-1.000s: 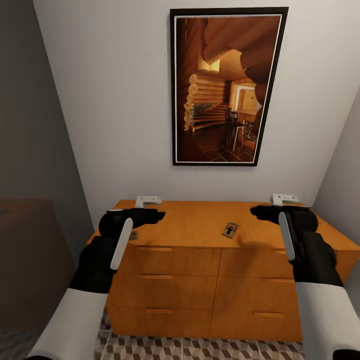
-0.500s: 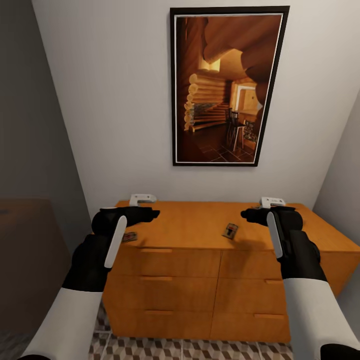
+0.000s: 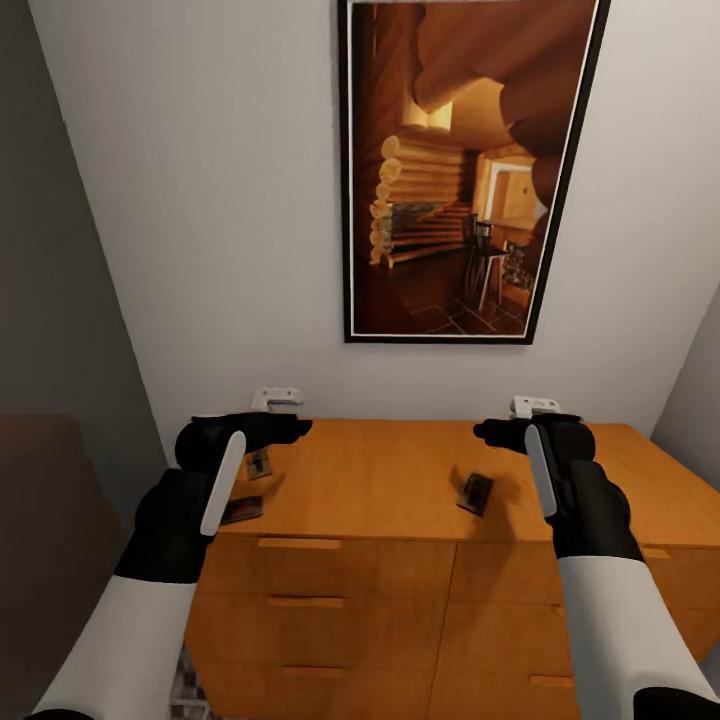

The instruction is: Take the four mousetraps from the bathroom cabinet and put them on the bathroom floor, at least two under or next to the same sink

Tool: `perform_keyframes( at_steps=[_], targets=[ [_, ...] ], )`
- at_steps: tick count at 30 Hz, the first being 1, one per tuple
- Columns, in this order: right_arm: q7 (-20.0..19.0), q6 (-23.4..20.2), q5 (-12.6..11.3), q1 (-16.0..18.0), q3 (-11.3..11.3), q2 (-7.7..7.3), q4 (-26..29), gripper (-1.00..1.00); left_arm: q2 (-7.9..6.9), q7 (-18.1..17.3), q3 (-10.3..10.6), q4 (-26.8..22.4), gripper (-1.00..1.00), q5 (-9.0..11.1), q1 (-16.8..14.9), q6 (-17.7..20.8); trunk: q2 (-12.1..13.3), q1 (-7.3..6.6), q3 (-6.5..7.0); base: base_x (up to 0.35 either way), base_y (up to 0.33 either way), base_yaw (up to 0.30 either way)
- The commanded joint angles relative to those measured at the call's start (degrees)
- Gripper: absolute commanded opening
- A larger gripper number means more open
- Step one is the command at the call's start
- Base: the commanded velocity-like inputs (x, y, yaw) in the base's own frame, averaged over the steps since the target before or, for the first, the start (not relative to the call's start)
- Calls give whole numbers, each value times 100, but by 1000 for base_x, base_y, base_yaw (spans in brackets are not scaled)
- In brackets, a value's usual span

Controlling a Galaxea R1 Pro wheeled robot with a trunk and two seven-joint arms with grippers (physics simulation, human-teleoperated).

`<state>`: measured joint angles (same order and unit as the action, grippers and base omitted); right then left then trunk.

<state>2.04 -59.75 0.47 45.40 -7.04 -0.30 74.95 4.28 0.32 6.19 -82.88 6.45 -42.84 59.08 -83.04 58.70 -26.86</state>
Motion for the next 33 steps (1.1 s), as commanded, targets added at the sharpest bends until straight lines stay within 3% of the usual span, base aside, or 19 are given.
perform_keyframes(
  at_steps=[1,15,33],
  targets=[
    [11,-25,3,6,24,0,4,100,-2,3,-3,-3,100,23,-3,27,-3,3,-7,314,0,0],
    [-7,-25,0,12,174,3,1,100,-22,3,-3,13,100,35,-5,21,-3,3,-7,304,0,0],
    [-37,-25,-16,12,196,-1,-6,100,-7,-16,13,148,100,77,2,8,-3,3,-7,51,0,0]
  ],
)
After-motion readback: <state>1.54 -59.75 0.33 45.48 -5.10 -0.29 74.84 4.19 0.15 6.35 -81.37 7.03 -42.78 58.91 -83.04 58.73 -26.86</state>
